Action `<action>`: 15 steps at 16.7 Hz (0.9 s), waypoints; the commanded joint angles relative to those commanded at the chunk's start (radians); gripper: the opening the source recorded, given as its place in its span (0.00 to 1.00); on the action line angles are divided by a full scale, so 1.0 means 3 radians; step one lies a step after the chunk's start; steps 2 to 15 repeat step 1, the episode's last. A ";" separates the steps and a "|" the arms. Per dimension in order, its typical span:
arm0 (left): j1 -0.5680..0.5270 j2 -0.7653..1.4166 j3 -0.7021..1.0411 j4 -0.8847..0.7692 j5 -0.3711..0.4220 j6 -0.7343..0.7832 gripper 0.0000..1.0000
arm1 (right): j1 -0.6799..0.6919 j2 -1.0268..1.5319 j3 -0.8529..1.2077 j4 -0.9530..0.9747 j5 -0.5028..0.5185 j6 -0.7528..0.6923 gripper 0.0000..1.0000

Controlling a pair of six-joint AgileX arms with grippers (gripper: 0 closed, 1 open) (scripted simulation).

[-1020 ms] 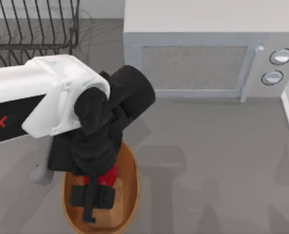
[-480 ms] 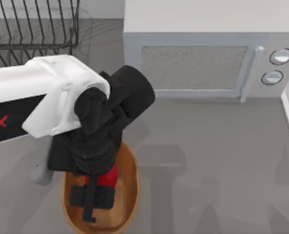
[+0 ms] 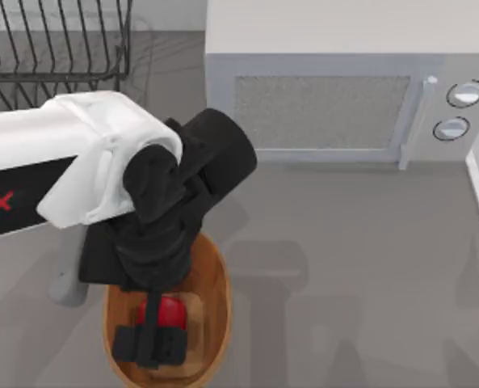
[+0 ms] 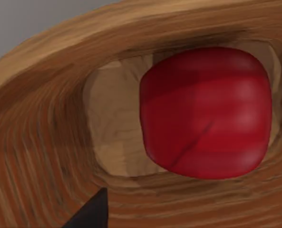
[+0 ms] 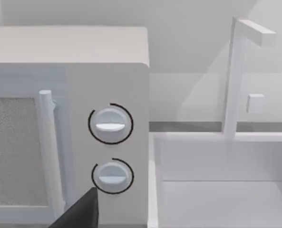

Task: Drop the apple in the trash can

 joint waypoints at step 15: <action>0.0000 0.0000 0.0000 0.0000 0.0000 0.0000 1.00 | 0.0000 0.0000 0.0000 0.0000 0.0000 0.0000 1.00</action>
